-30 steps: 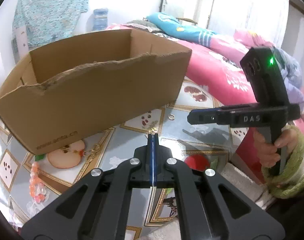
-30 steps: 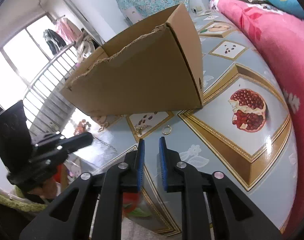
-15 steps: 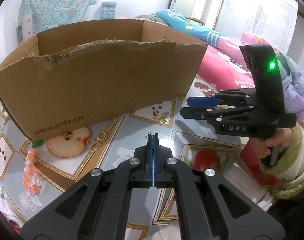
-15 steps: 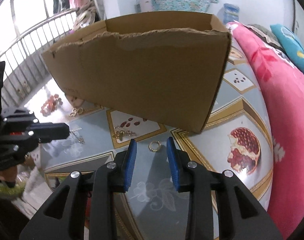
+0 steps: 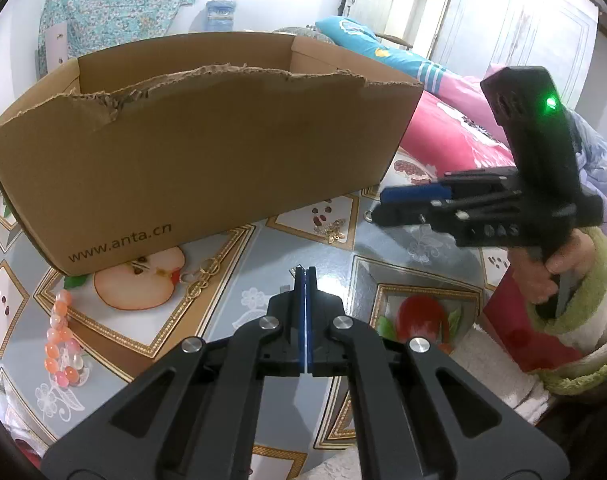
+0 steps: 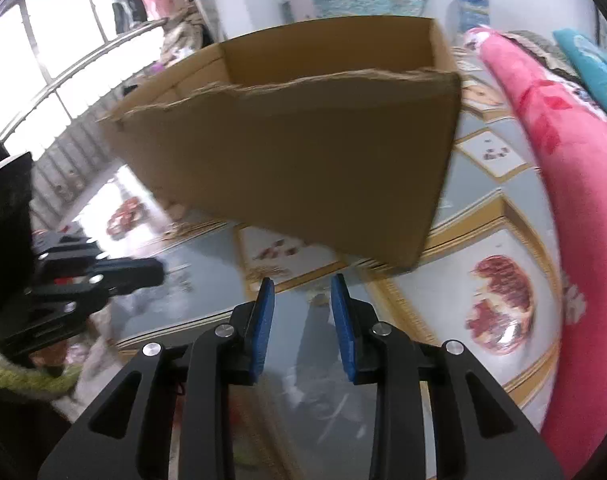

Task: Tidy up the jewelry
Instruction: 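Carry the gold chain over the cardboard box and open the left gripper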

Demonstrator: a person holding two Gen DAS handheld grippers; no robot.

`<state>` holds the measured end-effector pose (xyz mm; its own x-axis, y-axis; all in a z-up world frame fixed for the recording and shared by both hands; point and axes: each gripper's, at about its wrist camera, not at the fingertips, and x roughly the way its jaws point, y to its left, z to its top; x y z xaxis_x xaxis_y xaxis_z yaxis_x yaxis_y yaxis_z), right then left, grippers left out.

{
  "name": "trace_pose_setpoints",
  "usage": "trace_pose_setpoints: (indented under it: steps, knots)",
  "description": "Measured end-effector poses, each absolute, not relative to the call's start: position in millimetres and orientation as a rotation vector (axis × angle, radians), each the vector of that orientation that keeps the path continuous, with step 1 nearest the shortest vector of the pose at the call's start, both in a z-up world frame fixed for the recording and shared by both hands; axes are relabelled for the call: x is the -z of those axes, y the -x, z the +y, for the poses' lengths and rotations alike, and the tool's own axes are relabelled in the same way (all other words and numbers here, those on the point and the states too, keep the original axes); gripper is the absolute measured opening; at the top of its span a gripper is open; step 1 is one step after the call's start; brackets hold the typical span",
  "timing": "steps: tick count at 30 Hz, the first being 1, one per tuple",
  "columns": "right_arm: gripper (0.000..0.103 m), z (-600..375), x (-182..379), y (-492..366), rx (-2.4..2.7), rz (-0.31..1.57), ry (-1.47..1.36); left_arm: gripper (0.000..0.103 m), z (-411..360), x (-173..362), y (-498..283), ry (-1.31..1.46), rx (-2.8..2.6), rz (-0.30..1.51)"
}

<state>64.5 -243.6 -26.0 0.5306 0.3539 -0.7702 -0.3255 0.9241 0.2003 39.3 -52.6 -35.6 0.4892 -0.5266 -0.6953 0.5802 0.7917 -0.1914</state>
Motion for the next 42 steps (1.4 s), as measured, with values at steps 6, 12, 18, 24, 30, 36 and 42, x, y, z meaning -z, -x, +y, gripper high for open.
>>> trace_pose_setpoints:
  steps: [6,12,18,24,30,36,42]
  knots:
    - [0.029,-238,32,-63,-0.520,0.988,-0.112,0.000,-51,36,-38,-0.071,0.668,0.813]
    - [0.029,-241,28,-65,-0.436,0.950,-0.041,0.000,-49,37,-38,-0.071,0.671,0.816]
    - [0.029,-223,33,-67,-0.416,0.933,0.127,0.000,-51,37,-38,-0.073,0.661,0.818]
    - [0.029,-213,34,-68,-0.365,0.912,0.128,0.000,-51,39,-40,-0.068,0.658,0.826]
    - [0.012,-200,36,-62,-0.324,0.882,0.140,0.000,-54,40,-41,-0.070,0.660,0.825]
    - [0.010,-207,34,-59,-0.304,0.868,0.097,0.000,-51,31,-35,-0.071,0.655,0.796]
    - [0.010,-223,14,-44,-0.300,0.825,0.031,0.000,-43,15,-25,-0.064,0.648,0.751]
